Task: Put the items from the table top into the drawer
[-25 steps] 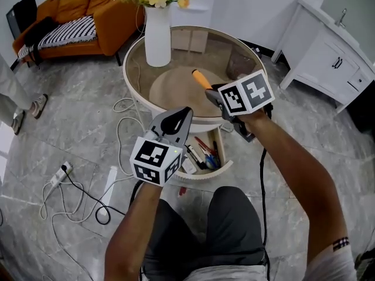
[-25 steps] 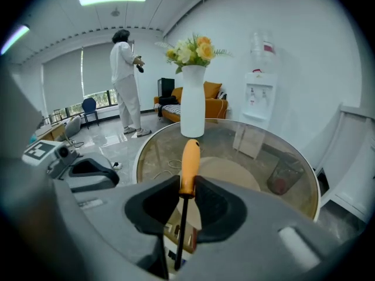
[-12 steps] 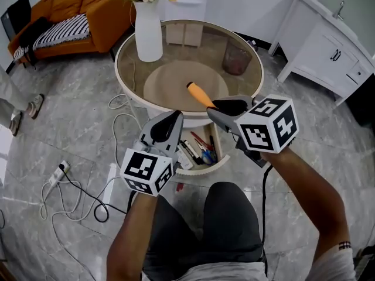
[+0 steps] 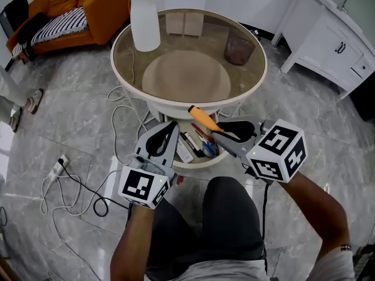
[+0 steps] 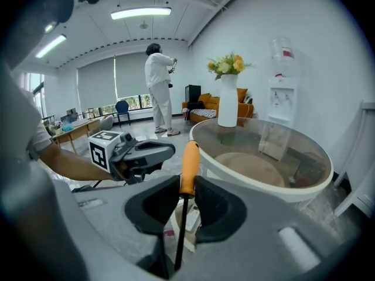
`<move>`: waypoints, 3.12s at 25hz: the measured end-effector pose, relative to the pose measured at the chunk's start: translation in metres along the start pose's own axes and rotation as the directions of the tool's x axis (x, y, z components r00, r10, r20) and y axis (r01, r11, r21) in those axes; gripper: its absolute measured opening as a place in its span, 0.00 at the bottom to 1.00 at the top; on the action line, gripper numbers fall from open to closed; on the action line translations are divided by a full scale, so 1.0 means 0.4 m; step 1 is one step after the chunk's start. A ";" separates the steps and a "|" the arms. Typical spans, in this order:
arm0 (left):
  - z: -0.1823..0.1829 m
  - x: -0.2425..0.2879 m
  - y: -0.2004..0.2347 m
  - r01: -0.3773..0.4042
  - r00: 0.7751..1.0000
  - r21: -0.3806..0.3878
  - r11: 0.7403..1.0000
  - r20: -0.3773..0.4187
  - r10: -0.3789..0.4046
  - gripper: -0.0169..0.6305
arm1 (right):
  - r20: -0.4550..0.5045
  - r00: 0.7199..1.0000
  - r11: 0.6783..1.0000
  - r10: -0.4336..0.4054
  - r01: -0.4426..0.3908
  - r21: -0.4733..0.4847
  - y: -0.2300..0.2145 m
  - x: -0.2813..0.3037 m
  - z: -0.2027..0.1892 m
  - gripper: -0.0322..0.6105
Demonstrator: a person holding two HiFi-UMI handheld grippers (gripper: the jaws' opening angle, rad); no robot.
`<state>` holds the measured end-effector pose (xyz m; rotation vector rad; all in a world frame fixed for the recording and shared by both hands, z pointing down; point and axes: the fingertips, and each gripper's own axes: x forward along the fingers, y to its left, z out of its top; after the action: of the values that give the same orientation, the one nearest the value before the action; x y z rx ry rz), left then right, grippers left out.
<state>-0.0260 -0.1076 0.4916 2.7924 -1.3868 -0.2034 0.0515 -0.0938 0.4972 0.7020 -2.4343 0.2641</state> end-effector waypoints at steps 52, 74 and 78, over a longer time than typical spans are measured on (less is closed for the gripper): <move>-0.350 0.077 0.132 -0.071 0.994 -0.079 0.994 -0.085 0.064 0.03 | -0.520 0.854 0.971 0.018 0.109 0.213 -0.148 0.647 -0.613 0.23; -0.332 0.089 0.053 -0.006 0.993 -0.004 1.000 -0.120 0.005 0.03 | 0.357 0.932 0.998 -0.056 0.067 -0.019 -0.089 0.332 -0.200 0.05; -0.257 0.090 0.008 0.008 0.994 -0.007 1.000 -0.109 -0.008 0.03 | 0.436 0.897 0.997 -0.067 0.081 -0.013 -0.080 0.228 -0.132 0.05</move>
<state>0.0055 -0.1424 0.5898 2.7585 -1.3488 -0.0546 0.0313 -0.1416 0.5942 0.9191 -2.8170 0.0370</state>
